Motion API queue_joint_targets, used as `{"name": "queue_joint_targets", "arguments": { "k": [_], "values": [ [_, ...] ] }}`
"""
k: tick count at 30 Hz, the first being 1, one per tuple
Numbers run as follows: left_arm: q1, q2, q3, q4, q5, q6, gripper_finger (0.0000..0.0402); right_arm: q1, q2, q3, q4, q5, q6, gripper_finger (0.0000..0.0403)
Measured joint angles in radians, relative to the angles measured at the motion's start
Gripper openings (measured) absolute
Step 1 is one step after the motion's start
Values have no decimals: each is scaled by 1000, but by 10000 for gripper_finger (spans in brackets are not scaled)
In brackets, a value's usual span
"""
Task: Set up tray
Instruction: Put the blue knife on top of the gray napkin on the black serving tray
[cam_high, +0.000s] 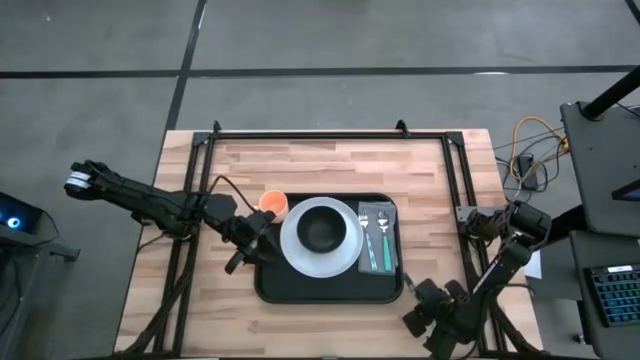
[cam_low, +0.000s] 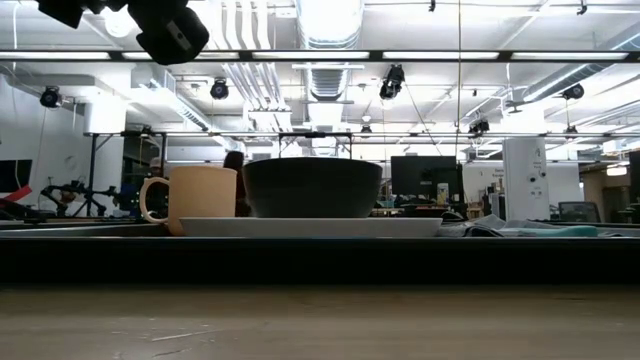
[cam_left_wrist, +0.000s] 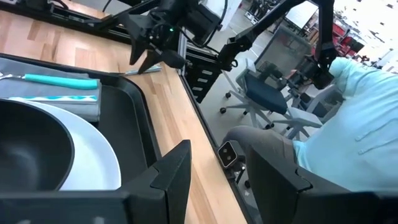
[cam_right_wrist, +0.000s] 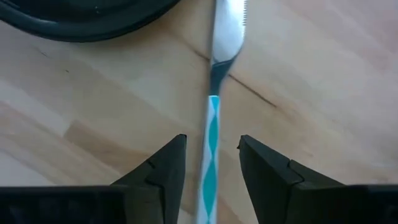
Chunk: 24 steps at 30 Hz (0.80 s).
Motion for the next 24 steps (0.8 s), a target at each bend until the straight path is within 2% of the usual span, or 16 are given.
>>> {"name": "queue_joint_targets", "arguments": {
  "k": [10, 13, 17, 24],
  "values": [
    [0, 0, 0, -5, 1, 0, 134, -2, -3, -64, 90, 19, 2, 132],
    [0, 0, 0, -5, 2, -9, 134, -4, -7, -86, 141, 20, -8, 100],
    [0, 0, 0, -5, 5, -19, 134, -4, -8, -99, 184, 26, -9, 29],
    [-21, -1, 2, -6, 5, -30, 134, 11, -6, -55, 94, -21, 88, 15]
  ]
}}
